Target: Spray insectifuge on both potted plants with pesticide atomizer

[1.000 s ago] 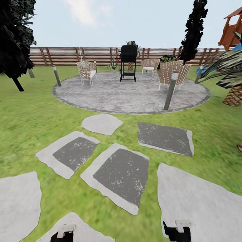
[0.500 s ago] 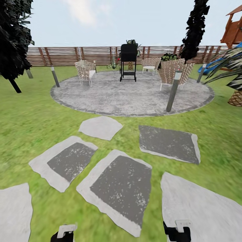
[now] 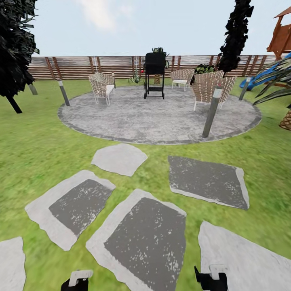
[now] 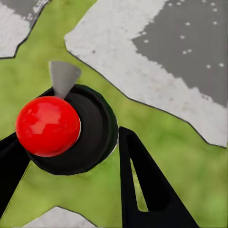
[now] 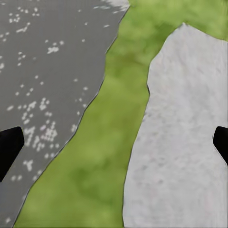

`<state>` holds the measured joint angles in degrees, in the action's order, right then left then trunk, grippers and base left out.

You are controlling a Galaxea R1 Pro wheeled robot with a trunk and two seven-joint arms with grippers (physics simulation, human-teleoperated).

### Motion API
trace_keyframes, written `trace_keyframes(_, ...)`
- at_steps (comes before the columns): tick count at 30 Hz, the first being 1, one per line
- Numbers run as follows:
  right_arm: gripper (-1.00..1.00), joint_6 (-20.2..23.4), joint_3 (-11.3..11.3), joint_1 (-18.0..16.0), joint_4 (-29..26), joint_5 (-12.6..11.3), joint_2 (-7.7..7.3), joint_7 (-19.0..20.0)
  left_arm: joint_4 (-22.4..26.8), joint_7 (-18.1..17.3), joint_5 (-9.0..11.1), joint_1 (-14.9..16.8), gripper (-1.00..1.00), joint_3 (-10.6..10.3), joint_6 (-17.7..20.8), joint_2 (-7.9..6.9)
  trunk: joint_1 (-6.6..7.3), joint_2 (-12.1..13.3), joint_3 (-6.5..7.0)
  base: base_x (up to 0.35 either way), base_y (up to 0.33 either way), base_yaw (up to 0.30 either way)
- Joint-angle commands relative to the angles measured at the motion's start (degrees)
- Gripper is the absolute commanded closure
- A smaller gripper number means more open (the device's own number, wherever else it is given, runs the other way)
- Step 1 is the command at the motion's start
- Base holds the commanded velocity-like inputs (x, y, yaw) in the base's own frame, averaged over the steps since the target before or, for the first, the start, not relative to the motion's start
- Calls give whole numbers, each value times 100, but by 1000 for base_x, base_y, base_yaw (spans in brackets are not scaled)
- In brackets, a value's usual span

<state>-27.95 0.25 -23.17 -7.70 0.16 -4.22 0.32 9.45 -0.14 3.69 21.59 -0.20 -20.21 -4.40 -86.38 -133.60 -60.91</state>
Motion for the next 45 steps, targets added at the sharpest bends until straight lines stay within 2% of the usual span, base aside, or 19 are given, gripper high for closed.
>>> trace_keyframes(1, -100, -18, 2, -3, 5, 1, -1, 3, -5, -4, 37, 3, 100, -6, -18, 0, -2, -2, -5, 336, 0, 0)
trace_keyframes(45, -100, -18, 3, -3, 5, 1, 0, 3, -5, -4, 35, 3, 100, -6, -17, 0, -2, -2, -5, 336, 0, 5)
